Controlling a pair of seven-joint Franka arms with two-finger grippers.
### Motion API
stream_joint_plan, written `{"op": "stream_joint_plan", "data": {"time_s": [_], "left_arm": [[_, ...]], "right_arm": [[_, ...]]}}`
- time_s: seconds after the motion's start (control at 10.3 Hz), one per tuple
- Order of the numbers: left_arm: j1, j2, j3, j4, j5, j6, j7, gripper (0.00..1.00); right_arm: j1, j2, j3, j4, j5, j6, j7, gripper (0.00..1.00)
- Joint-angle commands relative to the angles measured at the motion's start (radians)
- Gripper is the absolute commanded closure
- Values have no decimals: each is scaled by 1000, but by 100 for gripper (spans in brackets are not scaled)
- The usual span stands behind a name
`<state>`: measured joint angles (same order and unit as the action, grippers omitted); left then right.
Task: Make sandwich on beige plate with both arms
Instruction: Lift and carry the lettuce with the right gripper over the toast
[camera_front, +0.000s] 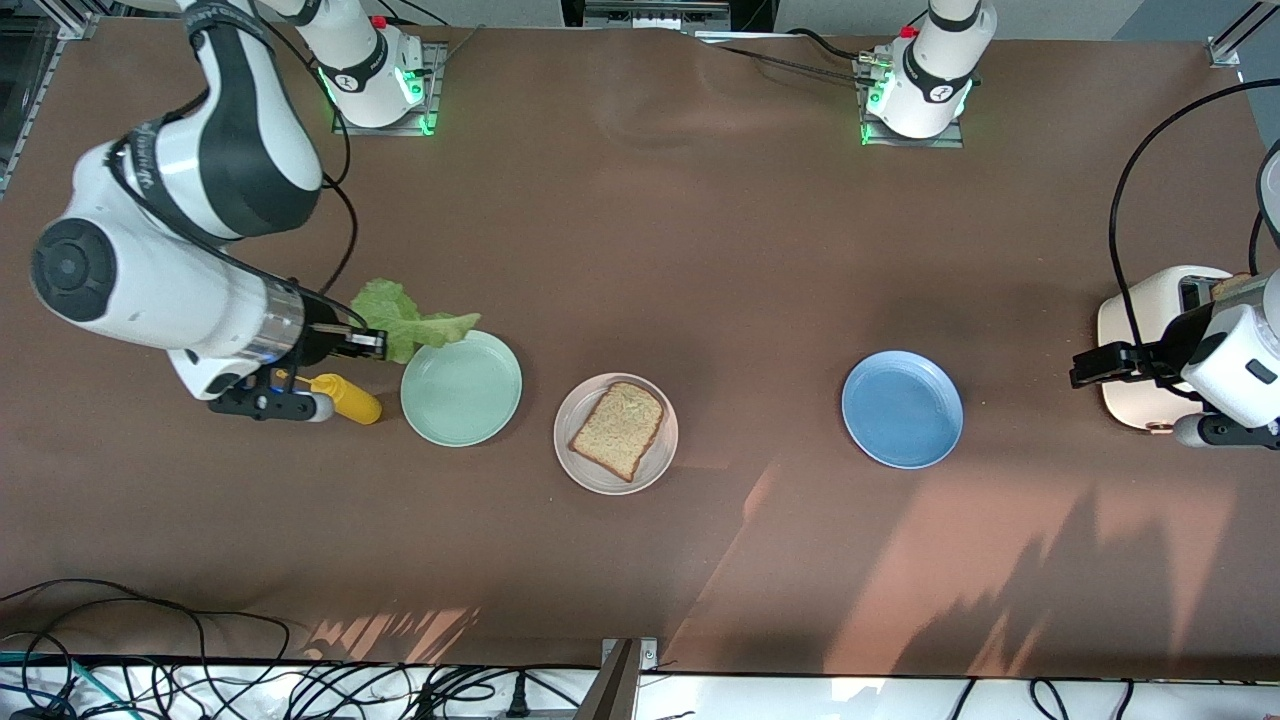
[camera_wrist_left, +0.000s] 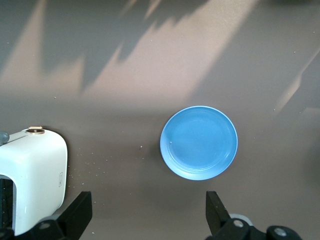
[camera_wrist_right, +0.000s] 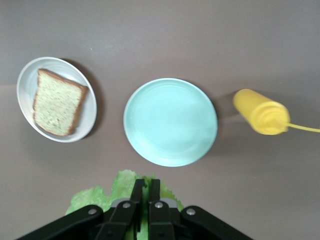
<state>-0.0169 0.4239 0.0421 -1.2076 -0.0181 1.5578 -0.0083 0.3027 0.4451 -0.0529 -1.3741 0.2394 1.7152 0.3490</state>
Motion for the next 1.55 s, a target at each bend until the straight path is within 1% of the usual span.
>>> {"op": "stream_joint_plan", "data": {"time_s": [0.0, 0.19, 0.39, 0.48, 0.68, 0.97, 1.16, 1.35, 1.45], "left_arm": [[0, -27, -7, -27, 27, -2, 18, 0], [0, -22, -7, -29, 27, -4, 18, 0], [-3, -22, -7, -30, 26, -5, 5, 0], [-9, -24, -7, -30, 27, -5, 2, 0], [-12, -24, -7, -30, 27, -7, -5, 0], [-12, -21, -10, -36, 21, -7, 7, 0], [-11, -21, -10, -36, 20, -7, 10, 0], [-11, -22, -8, -36, 20, -7, 8, 0], [-6, -25, -8, -35, 20, -7, 11, 0]], "right_arm": [[62, 154, -12, 194, 56, 12, 149, 100], [119, 259, -18, 292, 99, 97, 287, 100], [154, 319, -25, 316, 130, 183, 340, 100], [174, 352, -30, 331, 133, 222, 349, 100], [208, 411, -31, 363, 133, 303, 431, 100], [251, 471, -70, 374, 133, 313, 458, 100], [274, 495, -68, 374, 130, 305, 459, 100], [300, 536, -68, 375, 124, 316, 557, 100], [309, 549, -70, 379, 124, 346, 564, 100]]}}
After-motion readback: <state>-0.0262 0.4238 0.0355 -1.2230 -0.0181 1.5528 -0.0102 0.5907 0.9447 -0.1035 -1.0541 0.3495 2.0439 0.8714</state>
